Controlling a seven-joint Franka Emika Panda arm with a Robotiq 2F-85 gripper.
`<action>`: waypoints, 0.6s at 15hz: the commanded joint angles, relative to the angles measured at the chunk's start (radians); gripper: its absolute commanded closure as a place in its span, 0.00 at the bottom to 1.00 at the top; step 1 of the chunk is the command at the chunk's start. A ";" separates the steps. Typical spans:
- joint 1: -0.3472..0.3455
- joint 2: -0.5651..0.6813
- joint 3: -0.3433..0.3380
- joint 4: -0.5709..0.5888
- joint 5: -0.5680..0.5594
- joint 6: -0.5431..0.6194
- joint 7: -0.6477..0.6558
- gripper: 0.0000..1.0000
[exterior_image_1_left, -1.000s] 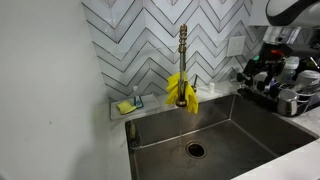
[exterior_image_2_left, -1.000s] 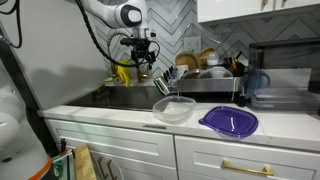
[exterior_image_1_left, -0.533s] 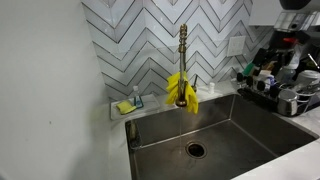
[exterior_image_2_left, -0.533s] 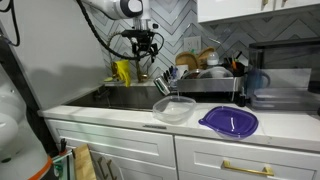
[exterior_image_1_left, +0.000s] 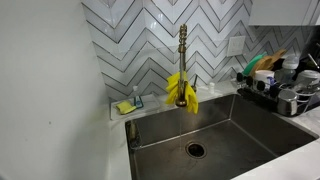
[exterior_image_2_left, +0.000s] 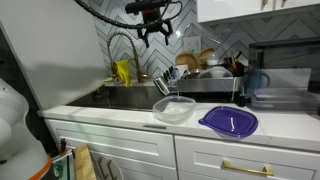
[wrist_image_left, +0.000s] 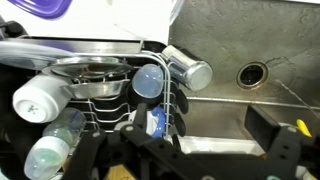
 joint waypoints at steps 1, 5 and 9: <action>0.000 -0.017 -0.024 -0.024 -0.002 0.025 -0.030 0.00; -0.007 -0.040 -0.041 -0.077 -0.002 0.064 -0.062 0.00; -0.022 -0.013 -0.077 -0.115 -0.005 0.064 -0.117 0.00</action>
